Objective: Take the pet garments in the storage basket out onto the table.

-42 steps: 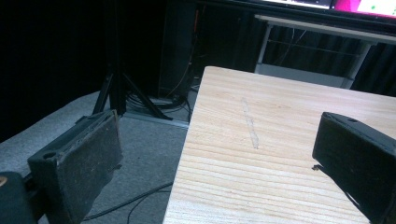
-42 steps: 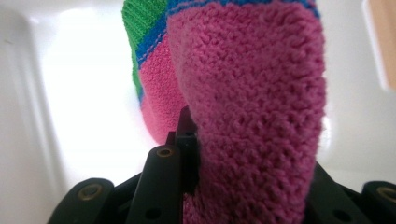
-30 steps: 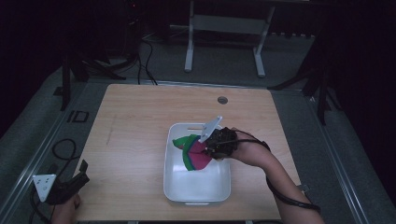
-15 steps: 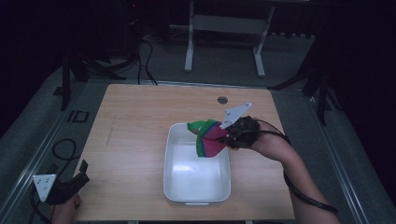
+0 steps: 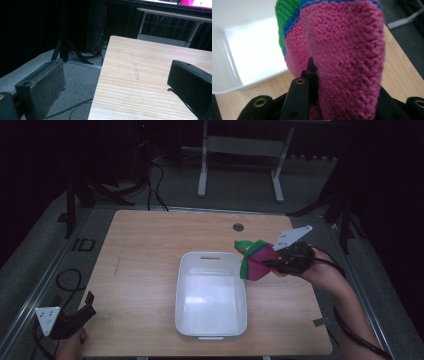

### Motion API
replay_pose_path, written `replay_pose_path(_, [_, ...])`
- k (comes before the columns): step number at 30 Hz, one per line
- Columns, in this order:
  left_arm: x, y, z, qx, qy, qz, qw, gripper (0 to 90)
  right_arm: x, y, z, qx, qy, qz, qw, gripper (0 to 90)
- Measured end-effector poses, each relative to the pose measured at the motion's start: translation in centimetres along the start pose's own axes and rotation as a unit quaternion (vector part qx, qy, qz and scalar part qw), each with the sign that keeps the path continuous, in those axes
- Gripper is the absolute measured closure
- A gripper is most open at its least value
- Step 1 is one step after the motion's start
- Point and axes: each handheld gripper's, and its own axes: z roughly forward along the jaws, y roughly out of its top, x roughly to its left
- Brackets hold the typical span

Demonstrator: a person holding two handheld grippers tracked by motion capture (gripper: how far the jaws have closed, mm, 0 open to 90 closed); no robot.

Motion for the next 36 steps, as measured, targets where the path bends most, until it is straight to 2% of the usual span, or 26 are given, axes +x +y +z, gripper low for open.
replay_pose_path(5, [0.0,0.0,0.0,0.000,0.001,0.000,1.0000,1.8,-1.2,-2.6,-0.1,0.014,-0.010,0.034,0.9993,71.6])
replay_pose_path(9, [0.0,0.0,0.0,0.000,0.001,0.000,1.0000,1.8,-1.7,-4.6,1.1,0.034,-0.013,0.053,0.9979,71.5])
replay_pose_path(13, [-0.1,0.0,0.0,0.000,0.002,0.000,1.0000,1.8,-2.1,-6.4,3.1,0.049,-0.010,0.074,0.9960,71.4])
replay_pose_path(20, [0.0,0.0,0.0,-0.001,0.002,0.001,1.0000,1.8,-2.4,-8.9,7.9,0.078,0.002,0.098,0.9922,70.8])
replay_pose_path(27, [0.0,0.0,0.0,-0.001,0.001,-0.001,1.0000,1.8,-2.7,-10.0,12.0,0.106,-0.008,0.113,0.9879,69.4])
replay_pose_path(31, [0.0,0.0,0.0,0.000,-0.001,-0.001,1.0000,1.8,-2.8,-10.2,13.7,0.112,-0.008,0.124,0.9860,68.1])
replay_pose_path(34, [0.0,0.0,0.1,0.002,-0.002,-0.001,1.0000,1.8,-2.6,-10.3,15.0,0.125,-0.008,0.123,0.9845,67.0])
replay_pose_path(36, [0.0,0.0,0.0,0.001,-0.002,0.000,1.0000,1.8,-2.6,-10.4,15.4,0.118,-0.012,0.125,0.9850,66.7])
